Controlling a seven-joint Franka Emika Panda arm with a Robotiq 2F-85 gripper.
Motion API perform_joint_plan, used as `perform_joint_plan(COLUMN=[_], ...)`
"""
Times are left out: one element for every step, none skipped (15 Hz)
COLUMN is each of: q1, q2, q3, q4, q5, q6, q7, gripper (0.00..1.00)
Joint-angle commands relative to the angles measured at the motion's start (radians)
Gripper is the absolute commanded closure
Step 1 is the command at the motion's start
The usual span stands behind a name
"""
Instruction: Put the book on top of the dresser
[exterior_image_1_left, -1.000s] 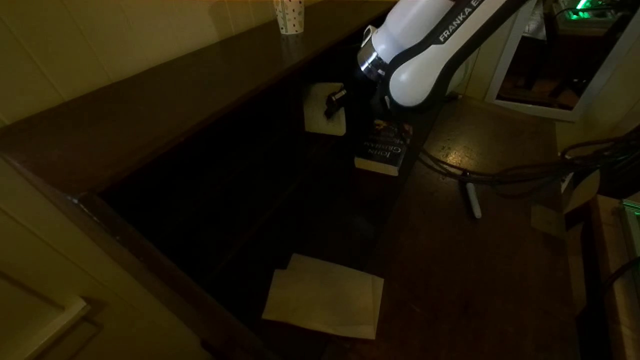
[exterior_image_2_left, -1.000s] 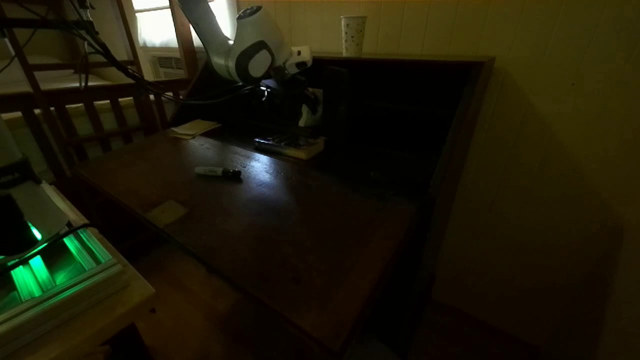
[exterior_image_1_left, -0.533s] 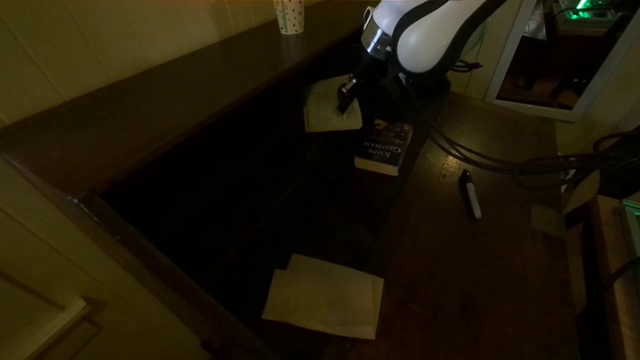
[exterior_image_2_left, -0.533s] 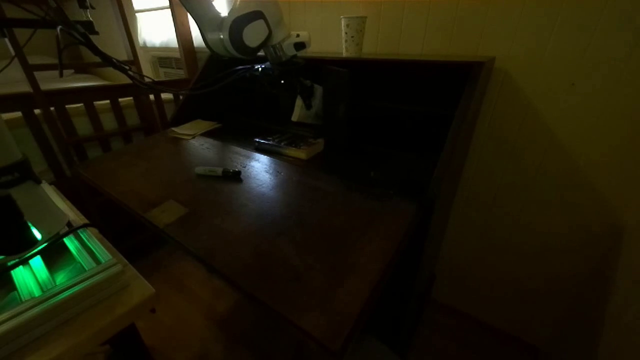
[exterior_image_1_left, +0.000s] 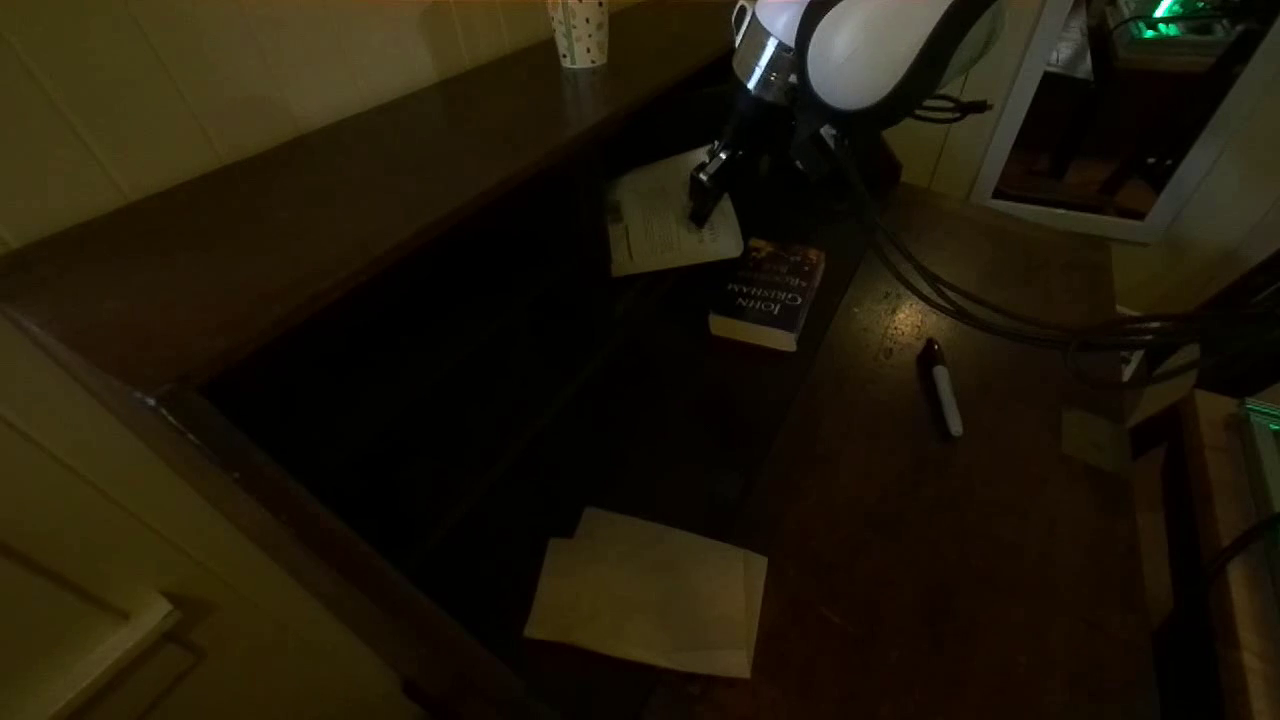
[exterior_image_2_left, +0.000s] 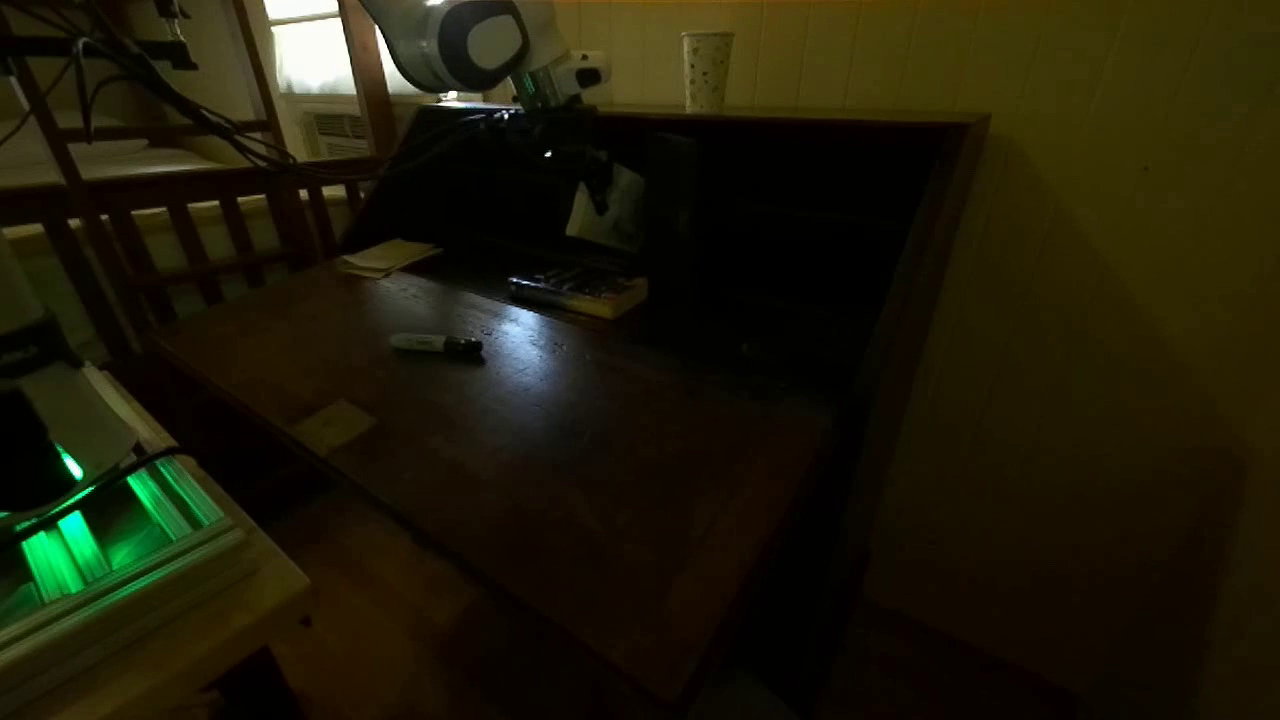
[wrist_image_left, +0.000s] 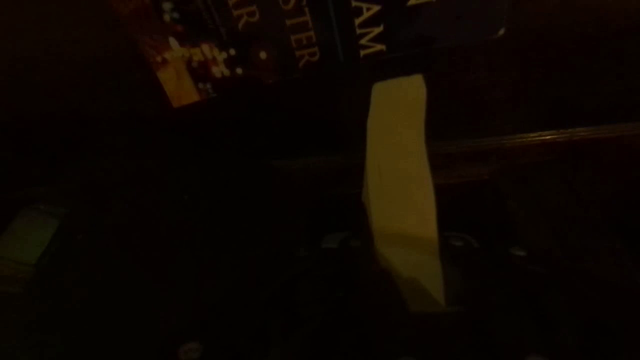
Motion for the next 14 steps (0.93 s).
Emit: perform_joint_plan(q1=[0.012,0.014,0.013,0.020,0.021,0.025,0.030,0.036,0.046,0.053,0.065,0.076,0.085,0.094], q2=[-0.086,-0.101,-0.115,-0.133,-0.148,-0.168,-0.189,-0.208,-0.228,-0.246,-0.264,-0.281,-0.298,-0.315], q3=[-0.002,0.001,0.001,-0.006,-0.008,-0.014,-0.019,-0.028,-0.040,-0.049,-0.063,-0.078,-0.087,-0.097], q4=[-0.079,-0.092,-0.103,-0.114,-0.127,-0.142,-0.154,-0.171,-0.186,-0.198,-0.209,-0.221,-0.230,-0.239], q5=[0.057,0.067,0.075,0.075,0.080,0.080,0.079,0.071,0.055,0.051,0.033,0.004,-0.016,-0.041], q6=[-0.059,-0.070,-0.079,-0.094,-0.100,-0.110,-0.126,-0.141,-0.155,-0.174,-0.190,-0.205,-0.220,-0.235], q7=[-0.086,-0.106,-0.130,-0.140,-0.160,-0.171,-0.180,-0.184,-0.177,-0.176,-0.161,-0.143,-0.134,-0.127], gripper=[0.94,0.94,0.94,0.94,0.94,0.94,0.94,0.94,0.94,0.94,0.94,0.94,0.94,0.94])
